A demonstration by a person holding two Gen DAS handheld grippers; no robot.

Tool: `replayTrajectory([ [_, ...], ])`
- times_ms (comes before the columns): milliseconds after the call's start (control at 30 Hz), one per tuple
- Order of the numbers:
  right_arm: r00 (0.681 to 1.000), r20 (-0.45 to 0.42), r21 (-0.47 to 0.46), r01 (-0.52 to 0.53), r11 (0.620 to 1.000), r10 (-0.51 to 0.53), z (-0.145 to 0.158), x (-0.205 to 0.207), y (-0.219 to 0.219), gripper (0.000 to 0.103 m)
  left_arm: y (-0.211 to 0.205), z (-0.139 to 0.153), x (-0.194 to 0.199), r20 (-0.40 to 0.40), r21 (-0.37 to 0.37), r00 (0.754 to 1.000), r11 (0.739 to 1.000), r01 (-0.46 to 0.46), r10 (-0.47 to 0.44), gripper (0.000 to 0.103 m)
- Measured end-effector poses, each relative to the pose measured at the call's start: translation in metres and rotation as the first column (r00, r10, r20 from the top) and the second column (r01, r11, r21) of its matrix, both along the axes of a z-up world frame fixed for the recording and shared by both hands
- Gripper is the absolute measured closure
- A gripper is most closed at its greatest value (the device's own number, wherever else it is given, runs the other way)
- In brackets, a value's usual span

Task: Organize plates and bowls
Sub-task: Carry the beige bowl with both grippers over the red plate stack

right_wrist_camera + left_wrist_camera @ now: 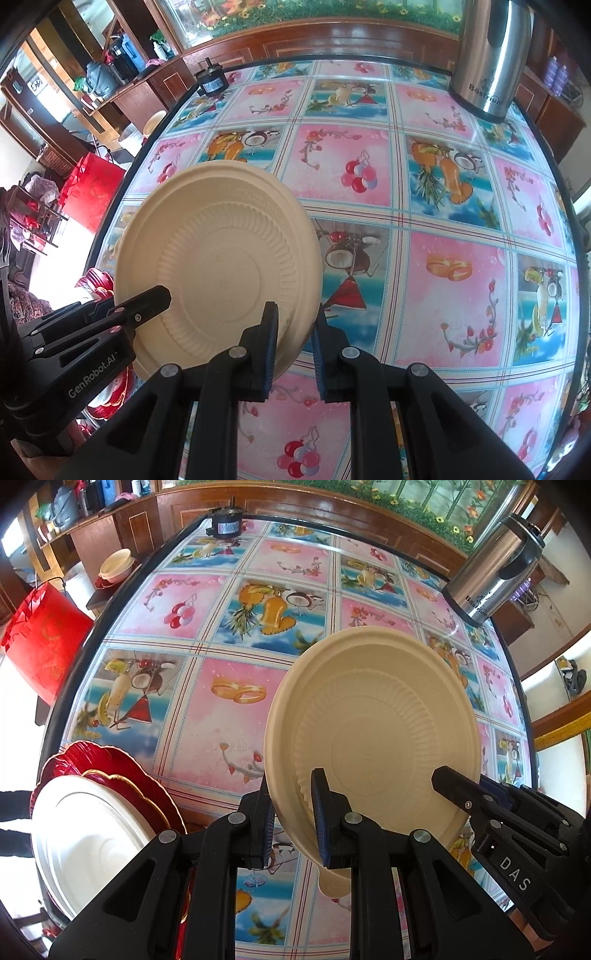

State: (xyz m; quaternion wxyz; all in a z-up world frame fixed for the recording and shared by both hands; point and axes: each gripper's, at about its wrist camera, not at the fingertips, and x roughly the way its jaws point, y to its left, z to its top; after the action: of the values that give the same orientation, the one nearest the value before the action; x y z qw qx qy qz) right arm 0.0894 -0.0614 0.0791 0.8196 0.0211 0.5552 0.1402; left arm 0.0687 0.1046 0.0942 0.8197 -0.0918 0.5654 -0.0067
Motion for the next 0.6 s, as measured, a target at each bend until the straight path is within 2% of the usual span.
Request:
replayTrajectory([
  [600, 1.000, 0.002, -0.014, -0.024, 1.000, 0.024, 0.000, -0.013, 0.004, 0.086, 0.000, 0.004, -0.018, 0.020, 0.017, 1.000, 1.000, -0.016, 0.015, 0.085],
])
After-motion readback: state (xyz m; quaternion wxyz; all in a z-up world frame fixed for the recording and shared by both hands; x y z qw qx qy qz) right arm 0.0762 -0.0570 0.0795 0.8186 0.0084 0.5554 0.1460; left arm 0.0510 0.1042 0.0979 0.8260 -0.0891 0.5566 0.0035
